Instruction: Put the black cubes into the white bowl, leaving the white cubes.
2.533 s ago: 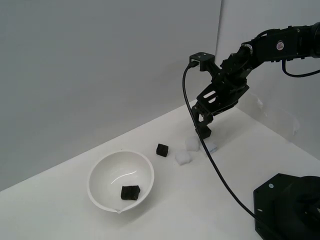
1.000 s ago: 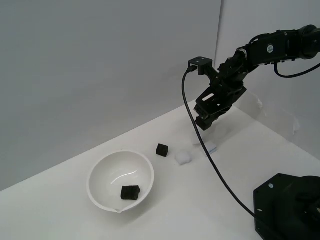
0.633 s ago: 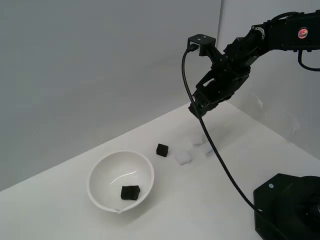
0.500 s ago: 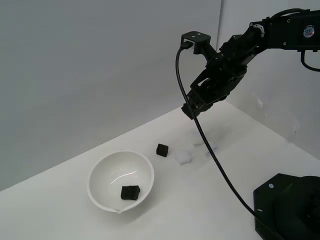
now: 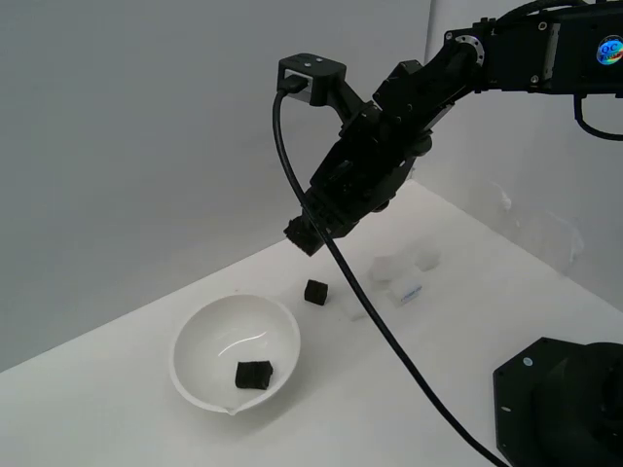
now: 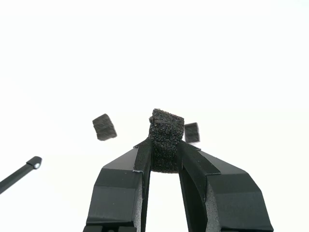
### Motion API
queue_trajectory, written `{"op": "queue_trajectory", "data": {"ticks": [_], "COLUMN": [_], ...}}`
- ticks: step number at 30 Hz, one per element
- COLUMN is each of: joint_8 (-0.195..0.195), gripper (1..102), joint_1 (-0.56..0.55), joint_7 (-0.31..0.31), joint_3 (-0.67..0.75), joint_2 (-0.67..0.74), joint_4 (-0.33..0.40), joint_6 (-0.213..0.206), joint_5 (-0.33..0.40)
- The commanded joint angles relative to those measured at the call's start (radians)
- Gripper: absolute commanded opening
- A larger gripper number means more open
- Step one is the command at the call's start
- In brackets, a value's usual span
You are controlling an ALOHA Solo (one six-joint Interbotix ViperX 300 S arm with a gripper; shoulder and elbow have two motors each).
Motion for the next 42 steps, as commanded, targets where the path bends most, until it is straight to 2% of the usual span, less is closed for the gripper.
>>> {"op": "queue_trajectory", "data": {"ticks": [1,4,7,11,19,20,21,25,26,27,34,42], "joint_8": [0.002,0.002,0.002,0.002,0.006,0.006,0.006,0.006,0.006,0.006,0.006,0.02], "gripper": [3,3,3,3,4,6,14,70,79,83,86,86], "joint_1": [-0.037,-0.077,-0.117,-0.167,-0.221,-0.222,-0.222,-0.222,-0.222,-0.224,-0.23,-0.209], "joint_7": [-0.003,-0.02,-0.043,-0.072,-0.15,-0.156,-0.16,-0.163,-0.163,-0.163,-0.163,-0.161], "joint_3": [0.011,-0.008,-0.026,-0.051,-0.089,-0.089,-0.089,-0.095,-0.098,-0.1,-0.107,-0.1], "joint_2": [0.005,-0.012,-0.031,-0.057,-0.097,-0.097,-0.097,-0.101,-0.104,-0.106,-0.114,-0.107], "joint_4": [-0.026,-0.031,-0.035,-0.037,-0.044,-0.044,-0.044,-0.043,-0.043,-0.044,-0.043,-0.037], "joint_6": [-0.031,-0.051,-0.087,-0.109,-0.183,-0.192,-0.198,-0.209,-0.209,-0.21,-0.221,-0.212], "joint_5": [-0.035,-0.04,-0.041,-0.044,-0.052,-0.052,-0.052,-0.052,-0.051,-0.052,-0.051,-0.043]}}
